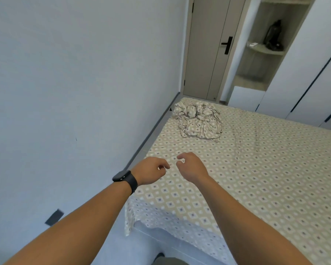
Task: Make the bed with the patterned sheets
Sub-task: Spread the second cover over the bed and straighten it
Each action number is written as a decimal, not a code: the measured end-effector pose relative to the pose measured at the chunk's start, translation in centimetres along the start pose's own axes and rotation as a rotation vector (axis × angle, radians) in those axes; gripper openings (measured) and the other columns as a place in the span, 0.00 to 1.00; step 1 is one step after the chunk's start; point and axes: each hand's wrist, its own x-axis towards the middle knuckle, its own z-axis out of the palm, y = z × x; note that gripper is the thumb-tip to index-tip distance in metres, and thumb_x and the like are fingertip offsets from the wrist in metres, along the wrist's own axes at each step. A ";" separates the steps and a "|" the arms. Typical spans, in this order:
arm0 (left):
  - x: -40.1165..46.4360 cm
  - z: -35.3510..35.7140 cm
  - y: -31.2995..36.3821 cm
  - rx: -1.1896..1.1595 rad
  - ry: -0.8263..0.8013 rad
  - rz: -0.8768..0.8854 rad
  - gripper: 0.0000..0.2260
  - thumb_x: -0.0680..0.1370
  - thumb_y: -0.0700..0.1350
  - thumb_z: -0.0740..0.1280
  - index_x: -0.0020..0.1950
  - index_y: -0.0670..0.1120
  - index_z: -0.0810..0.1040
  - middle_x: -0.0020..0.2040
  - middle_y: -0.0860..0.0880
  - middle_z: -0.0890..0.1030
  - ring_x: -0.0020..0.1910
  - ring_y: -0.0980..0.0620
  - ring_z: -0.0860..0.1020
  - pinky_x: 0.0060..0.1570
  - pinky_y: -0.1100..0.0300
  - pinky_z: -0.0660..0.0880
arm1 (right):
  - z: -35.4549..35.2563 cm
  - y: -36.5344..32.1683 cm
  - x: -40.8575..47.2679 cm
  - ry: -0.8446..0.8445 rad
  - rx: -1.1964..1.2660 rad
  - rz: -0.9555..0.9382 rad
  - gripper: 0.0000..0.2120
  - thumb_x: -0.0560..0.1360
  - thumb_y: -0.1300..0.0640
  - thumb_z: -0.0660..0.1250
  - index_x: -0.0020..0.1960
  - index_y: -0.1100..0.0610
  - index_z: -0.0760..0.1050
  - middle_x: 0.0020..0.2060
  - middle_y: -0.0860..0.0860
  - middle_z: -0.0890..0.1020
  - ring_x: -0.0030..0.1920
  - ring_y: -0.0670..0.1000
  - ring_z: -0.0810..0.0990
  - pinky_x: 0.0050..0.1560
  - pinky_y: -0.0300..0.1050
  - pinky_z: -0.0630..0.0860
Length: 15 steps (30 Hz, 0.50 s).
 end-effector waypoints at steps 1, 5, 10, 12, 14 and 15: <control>0.5 -0.7 -1.4 -0.001 -0.007 -0.003 0.13 0.82 0.45 0.62 0.63 0.52 0.82 0.58 0.54 0.83 0.52 0.56 0.80 0.58 0.56 0.77 | 0.9 -0.9 1.5 0.004 -0.014 -0.002 0.17 0.81 0.49 0.61 0.68 0.49 0.76 0.70 0.49 0.71 0.56 0.51 0.80 0.57 0.52 0.79; 2.5 -3.1 -8.5 0.034 -0.100 -0.042 0.13 0.82 0.46 0.61 0.64 0.53 0.81 0.58 0.54 0.83 0.51 0.57 0.78 0.58 0.56 0.76 | 5.0 -4.6 6.9 -0.027 -0.022 0.027 0.17 0.81 0.50 0.60 0.68 0.51 0.76 0.72 0.51 0.71 0.63 0.53 0.77 0.62 0.51 0.76; 5.2 -6.9 -15.6 0.053 -0.195 -0.091 0.13 0.82 0.46 0.62 0.64 0.53 0.81 0.58 0.54 0.82 0.53 0.55 0.79 0.59 0.58 0.76 | 9.8 -8.5 11.0 -0.154 -0.056 0.075 0.19 0.80 0.49 0.60 0.69 0.51 0.76 0.72 0.52 0.71 0.59 0.55 0.80 0.58 0.53 0.79; 7.3 -7.7 -17.7 0.047 -0.210 -0.100 0.13 0.82 0.47 0.62 0.63 0.53 0.81 0.60 0.53 0.82 0.53 0.55 0.80 0.60 0.56 0.76 | 10.6 -8.7 12.1 -0.175 -0.075 0.071 0.19 0.80 0.48 0.60 0.69 0.51 0.76 0.72 0.51 0.71 0.61 0.55 0.79 0.60 0.53 0.77; 9.8 -8.6 -18.8 0.062 -0.234 -0.057 0.13 0.82 0.47 0.62 0.63 0.54 0.81 0.59 0.53 0.82 0.53 0.54 0.81 0.59 0.55 0.77 | 10.2 -8.5 14.1 -0.125 -0.092 0.117 0.19 0.81 0.48 0.60 0.69 0.50 0.75 0.72 0.50 0.70 0.65 0.54 0.76 0.61 0.53 0.76; 10.4 -8.5 -19.0 0.057 -0.254 -0.036 0.13 0.82 0.48 0.62 0.63 0.54 0.80 0.58 0.53 0.82 0.52 0.55 0.80 0.58 0.57 0.77 | 9.8 -8.3 14.6 -0.107 -0.088 0.144 0.18 0.81 0.48 0.60 0.69 0.50 0.75 0.72 0.50 0.71 0.66 0.54 0.75 0.62 0.53 0.76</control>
